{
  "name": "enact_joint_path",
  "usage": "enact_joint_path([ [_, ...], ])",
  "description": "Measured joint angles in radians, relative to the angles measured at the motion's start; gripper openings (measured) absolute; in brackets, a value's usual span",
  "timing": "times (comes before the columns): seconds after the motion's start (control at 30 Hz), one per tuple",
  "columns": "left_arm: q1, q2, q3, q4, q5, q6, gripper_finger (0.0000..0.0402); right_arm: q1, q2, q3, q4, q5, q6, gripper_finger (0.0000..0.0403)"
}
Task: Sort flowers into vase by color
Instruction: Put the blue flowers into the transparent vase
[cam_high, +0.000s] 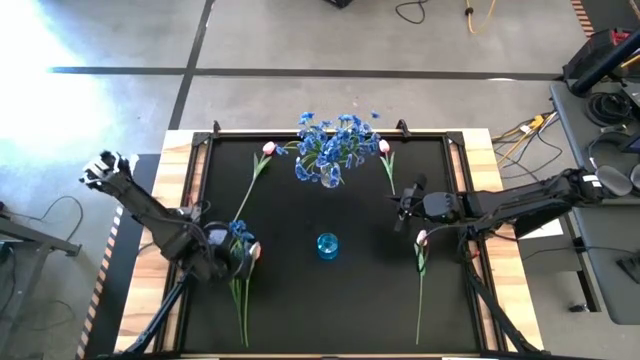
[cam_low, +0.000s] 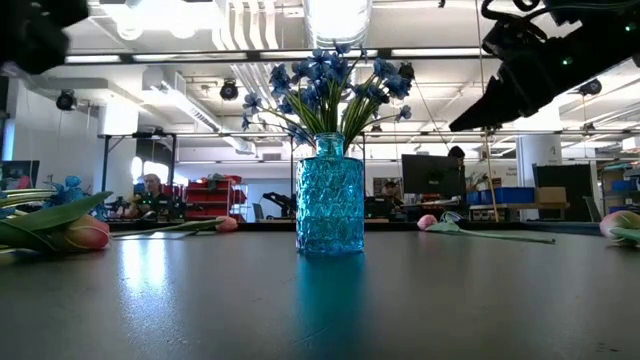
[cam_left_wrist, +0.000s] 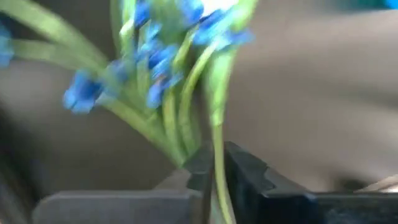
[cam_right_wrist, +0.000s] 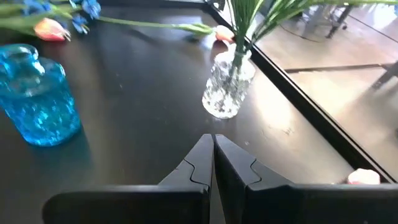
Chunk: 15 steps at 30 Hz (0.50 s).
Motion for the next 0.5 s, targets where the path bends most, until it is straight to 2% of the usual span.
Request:
enact_joint_path([
  [0.17, -0.015, 0.059, -0.001, 0.047, 0.088, -0.084, 0.0106, -0.039, 0.000, -0.024, 0.036, -0.013, -0.005, 0.0009],
  [0.33, -0.010, 0.123, -0.006, 0.116, 0.093, -0.109, 0.0195, -0.071, 0.000, -0.035, 0.062, -0.064, -0.004, 0.0009],
  [0.4, -0.010, 0.144, -0.014, 0.137, 0.094, -0.149, 0.0216, -0.075, 0.000, -0.037, 0.062, -0.064, -0.005, 0.0009],
  [0.5, -0.010, 0.177, -0.036, 0.197, 0.096, -0.157, 0.0226, -0.076, 0.000, -0.042, 0.057, -0.064, -0.005, 0.0009],
])
